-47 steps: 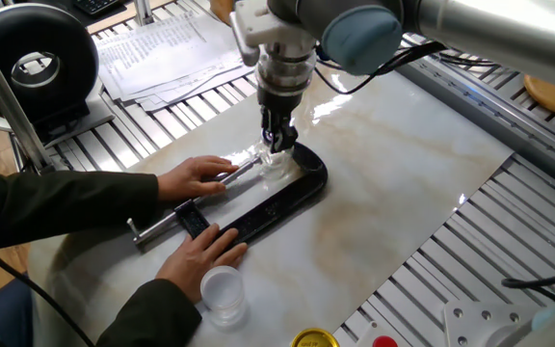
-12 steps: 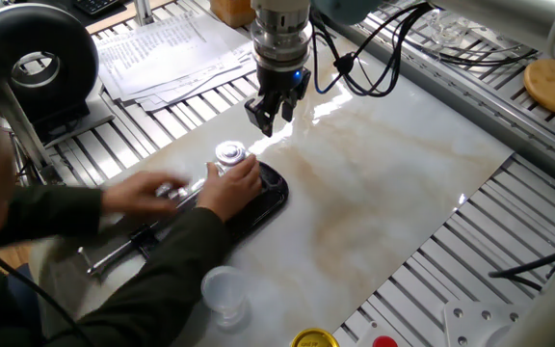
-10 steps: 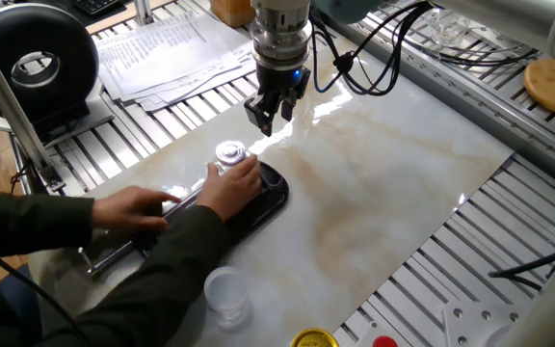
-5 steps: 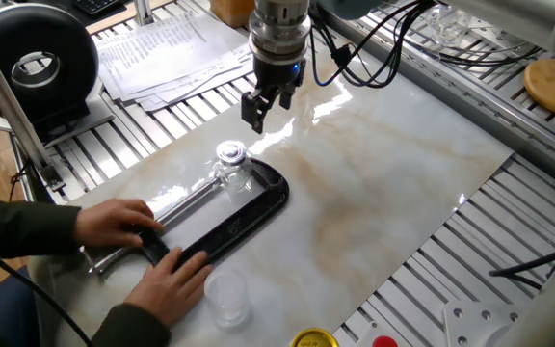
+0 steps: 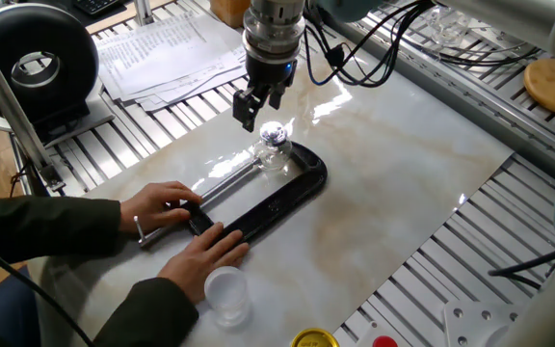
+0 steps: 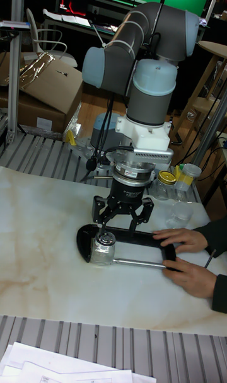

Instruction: Unscrew the lid from the jar

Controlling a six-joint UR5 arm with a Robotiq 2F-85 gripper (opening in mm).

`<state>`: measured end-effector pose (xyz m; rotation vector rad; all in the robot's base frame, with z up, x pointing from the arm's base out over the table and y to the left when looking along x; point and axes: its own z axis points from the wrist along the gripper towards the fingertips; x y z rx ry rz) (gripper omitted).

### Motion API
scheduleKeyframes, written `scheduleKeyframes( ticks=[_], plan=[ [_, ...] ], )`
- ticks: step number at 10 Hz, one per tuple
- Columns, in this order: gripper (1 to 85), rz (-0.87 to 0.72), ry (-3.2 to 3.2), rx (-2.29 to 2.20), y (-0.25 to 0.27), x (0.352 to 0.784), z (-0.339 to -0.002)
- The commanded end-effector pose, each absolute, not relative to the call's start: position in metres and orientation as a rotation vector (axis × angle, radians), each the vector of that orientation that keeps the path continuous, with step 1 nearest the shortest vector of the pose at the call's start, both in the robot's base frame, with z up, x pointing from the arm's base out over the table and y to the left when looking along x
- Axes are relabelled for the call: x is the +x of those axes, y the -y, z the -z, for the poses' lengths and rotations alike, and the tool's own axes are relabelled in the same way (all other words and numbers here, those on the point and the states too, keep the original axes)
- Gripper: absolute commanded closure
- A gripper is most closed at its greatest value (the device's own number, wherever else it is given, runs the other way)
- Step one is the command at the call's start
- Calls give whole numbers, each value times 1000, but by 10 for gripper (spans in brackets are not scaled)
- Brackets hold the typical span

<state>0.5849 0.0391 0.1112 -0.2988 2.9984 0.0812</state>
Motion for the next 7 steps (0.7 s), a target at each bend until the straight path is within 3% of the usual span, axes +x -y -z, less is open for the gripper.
scheduleKeyframes(
  ticks=[1,7],
  plan=[
    [153,-91,-2963,-339,-21,591,-104],
    [157,-66,-2948,-320,-14,583,-87]
  ],
)
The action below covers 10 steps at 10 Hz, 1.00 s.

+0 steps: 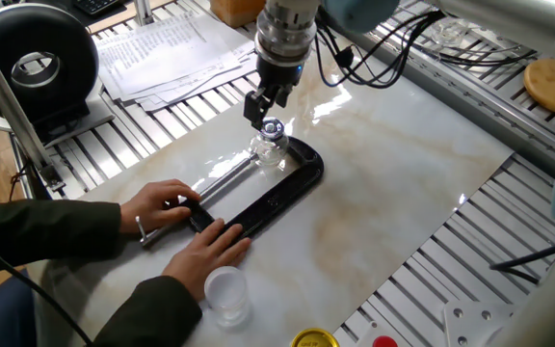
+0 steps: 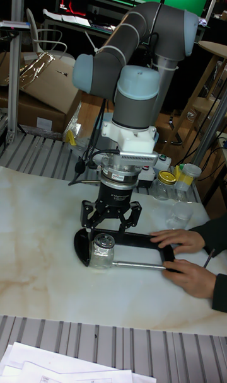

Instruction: Unscrew the lid from the jar

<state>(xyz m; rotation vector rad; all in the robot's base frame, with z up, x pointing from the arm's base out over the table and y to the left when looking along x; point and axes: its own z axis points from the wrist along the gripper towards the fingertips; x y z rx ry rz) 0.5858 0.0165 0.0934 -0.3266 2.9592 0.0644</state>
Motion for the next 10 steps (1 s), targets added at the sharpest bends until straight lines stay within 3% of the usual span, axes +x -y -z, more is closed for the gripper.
scheduleKeyframes(
  ticks=[1,10],
  plan=[
    [157,-60,-2943,-324,-14,583,-85],
    [157,-56,-2940,-340,-23,579,-73]
  ],
)
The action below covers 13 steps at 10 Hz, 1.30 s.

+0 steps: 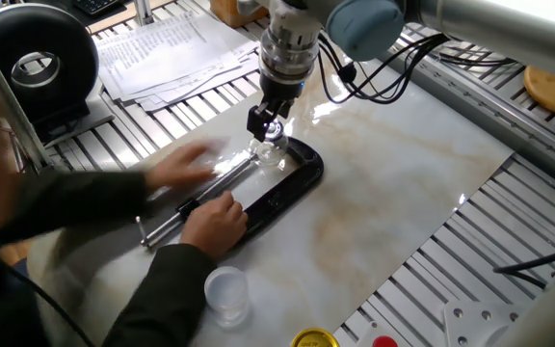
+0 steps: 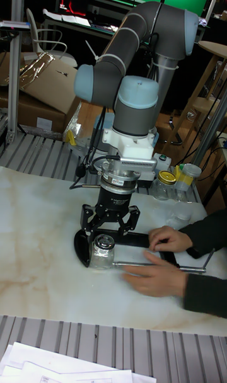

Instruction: Unscrew the lid from the jar

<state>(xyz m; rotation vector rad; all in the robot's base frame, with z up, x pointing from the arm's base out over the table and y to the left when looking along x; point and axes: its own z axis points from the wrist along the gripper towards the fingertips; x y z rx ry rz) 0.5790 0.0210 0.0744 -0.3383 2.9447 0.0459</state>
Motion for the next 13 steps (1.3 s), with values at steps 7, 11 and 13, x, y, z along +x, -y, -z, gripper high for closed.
scheduleKeyframes(
  ticks=[7,11,13],
  plan=[
    [187,-59,-2956,-347,-23,576,-73],
    [213,-51,-2963,-351,-22,575,-72],
    [240,-48,-2968,-345,-21,574,-72]
  ],
)
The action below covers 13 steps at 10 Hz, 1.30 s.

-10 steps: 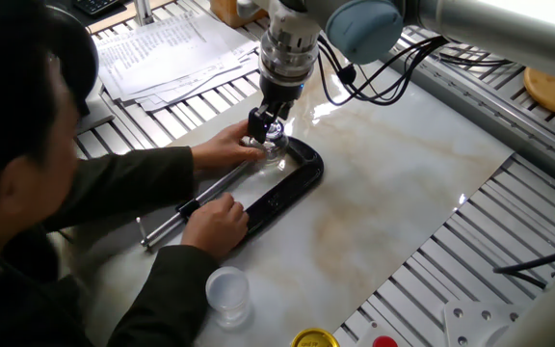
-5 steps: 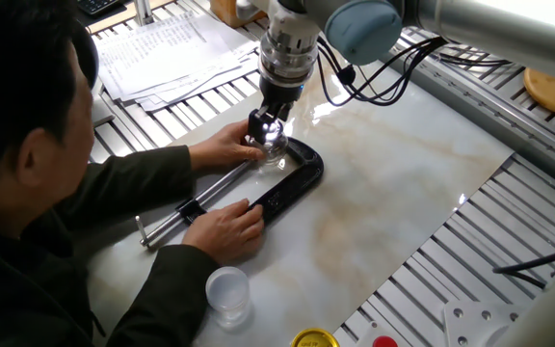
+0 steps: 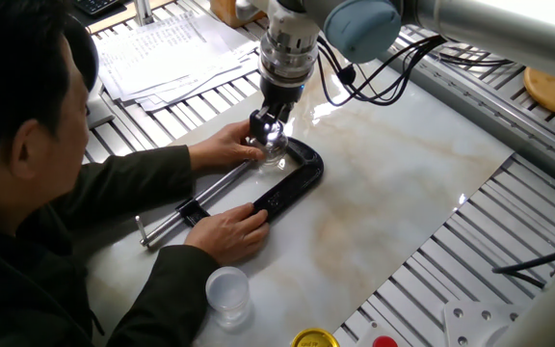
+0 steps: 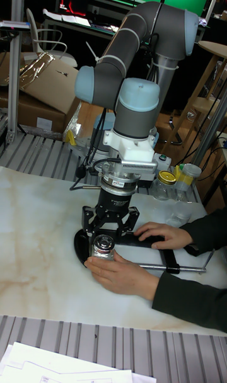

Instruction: Unscrew the lid from the jar

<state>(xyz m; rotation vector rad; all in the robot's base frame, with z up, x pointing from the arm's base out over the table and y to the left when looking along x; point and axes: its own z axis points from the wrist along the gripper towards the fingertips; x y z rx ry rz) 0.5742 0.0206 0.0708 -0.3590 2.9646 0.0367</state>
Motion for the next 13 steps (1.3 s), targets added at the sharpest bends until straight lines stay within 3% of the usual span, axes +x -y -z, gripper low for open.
scheduleKeyframes(
  ticks=[1,4,13],
  plan=[
    [250,-46,-2969,-345,-21,574,-72],
    [293,-45,-2975,-342,-21,573,-72],
    [290,-56,-3002,-310,-26,580,-74]
  ],
)
